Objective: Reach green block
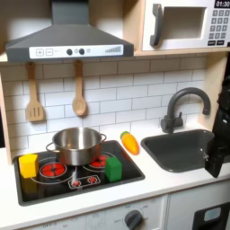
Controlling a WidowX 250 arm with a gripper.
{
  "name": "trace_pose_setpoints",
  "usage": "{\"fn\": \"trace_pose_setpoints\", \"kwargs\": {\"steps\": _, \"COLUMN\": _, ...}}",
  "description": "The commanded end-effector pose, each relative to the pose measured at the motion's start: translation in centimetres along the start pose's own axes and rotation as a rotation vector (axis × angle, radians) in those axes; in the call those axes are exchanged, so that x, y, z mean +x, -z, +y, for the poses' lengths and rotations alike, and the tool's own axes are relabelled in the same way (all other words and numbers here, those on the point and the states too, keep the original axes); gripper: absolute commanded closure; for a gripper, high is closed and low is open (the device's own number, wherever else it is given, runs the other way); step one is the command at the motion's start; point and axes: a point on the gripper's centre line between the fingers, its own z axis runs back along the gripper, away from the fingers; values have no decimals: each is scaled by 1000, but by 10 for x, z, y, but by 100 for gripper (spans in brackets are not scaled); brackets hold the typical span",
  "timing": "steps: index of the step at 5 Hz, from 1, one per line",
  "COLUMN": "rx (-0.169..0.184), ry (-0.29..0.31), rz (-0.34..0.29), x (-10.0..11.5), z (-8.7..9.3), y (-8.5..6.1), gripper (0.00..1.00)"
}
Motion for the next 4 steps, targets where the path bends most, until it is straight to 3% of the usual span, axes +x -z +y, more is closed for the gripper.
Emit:
{"fn": "trace_pose_setpoints", "kwargs": {"steps": 1, "rx": 0, "ry": 0, "rz": 0, "x": 0, "z": 0, "y": 0, "gripper": 0}}
{"fn": "trace_pose_setpoints", "kwargs": {"steps": 4, "rx": 34, "ry": 3, "rz": -2, "x": 27, "z": 16, "y": 6, "gripper": 0}}
